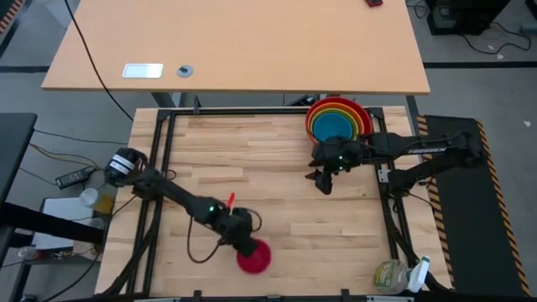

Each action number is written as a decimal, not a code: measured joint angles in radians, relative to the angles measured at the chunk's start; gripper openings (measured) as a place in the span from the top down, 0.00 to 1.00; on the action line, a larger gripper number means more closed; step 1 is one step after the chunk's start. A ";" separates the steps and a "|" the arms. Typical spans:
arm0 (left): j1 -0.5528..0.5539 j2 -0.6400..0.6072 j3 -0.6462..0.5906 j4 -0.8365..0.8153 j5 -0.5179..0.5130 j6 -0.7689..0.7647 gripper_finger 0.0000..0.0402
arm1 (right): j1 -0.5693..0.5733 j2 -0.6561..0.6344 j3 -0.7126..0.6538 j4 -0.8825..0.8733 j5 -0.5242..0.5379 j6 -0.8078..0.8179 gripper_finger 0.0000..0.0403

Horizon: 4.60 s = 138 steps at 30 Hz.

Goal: Nest bowls inside each other
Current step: Stack the pink bowl on the blue bowl

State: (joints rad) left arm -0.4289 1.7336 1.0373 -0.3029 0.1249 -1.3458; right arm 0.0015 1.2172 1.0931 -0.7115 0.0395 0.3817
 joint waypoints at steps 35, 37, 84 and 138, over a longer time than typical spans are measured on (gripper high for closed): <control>0.461 0.074 0.100 -0.003 -0.286 0.189 0.95 | -0.078 0.346 -0.136 0.266 0.048 0.320 0.48; 0.461 0.074 0.101 -0.008 -0.283 0.190 0.94 | -0.076 0.355 -0.136 0.274 0.044 0.348 0.48; 0.460 0.015 0.100 -0.109 -0.261 0.474 0.53 | -0.074 0.445 -0.136 0.454 0.018 0.284 0.50; 0.250 -0.655 -0.065 -0.149 -0.611 0.711 0.53 | -0.351 0.203 -0.078 0.207 0.067 0.120 0.96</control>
State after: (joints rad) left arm -0.1788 1.0786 0.9722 -0.4518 -0.4858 -0.6346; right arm -0.3491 1.4198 1.0153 -0.5050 0.1061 0.5018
